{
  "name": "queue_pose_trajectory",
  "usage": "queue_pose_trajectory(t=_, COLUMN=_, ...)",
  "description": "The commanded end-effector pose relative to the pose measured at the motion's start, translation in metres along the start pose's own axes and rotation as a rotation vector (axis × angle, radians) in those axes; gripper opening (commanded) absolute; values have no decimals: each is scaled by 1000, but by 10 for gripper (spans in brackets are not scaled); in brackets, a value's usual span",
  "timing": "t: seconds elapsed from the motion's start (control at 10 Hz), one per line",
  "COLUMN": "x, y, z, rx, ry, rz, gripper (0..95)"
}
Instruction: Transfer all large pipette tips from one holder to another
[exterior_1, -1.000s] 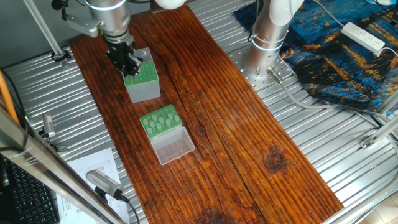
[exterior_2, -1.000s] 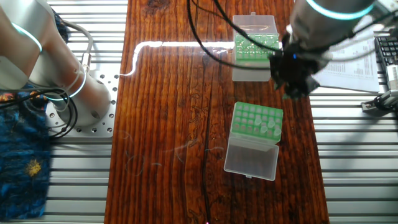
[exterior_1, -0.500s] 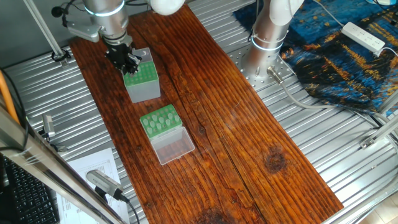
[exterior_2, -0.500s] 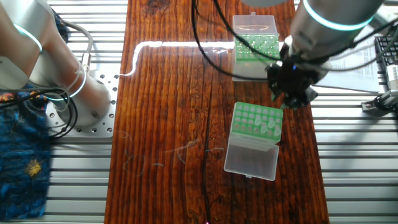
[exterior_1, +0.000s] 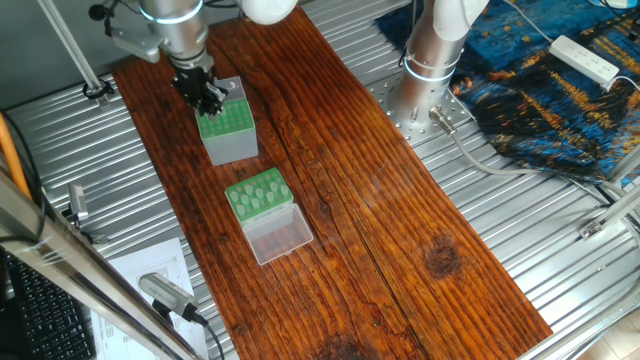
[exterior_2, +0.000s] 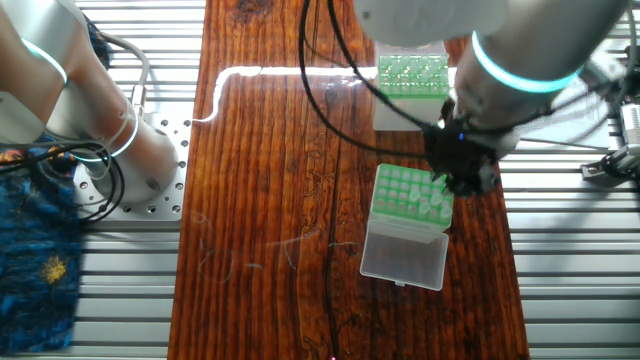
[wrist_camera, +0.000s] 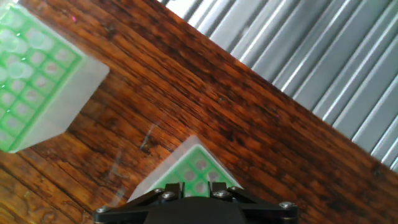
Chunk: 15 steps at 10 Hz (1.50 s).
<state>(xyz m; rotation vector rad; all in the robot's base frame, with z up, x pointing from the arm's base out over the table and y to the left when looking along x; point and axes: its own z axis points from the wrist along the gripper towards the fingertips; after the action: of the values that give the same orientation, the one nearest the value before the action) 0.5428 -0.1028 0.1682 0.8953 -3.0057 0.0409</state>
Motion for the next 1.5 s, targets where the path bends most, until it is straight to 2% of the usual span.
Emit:
queue_pose_trajectory(t=0.1, x=7, y=-6, z=5, rx=-12, ry=-14, rz=22, gripper=190)
queue_pose_trajectory(t=0.6, x=9, y=-9, z=10, rx=-28, ry=-23, rz=20, gripper=190)
queue_pose_trajectory(t=1.5, x=7, y=-10, z=17, rx=-37, ry=-8, rz=3, gripper=190)
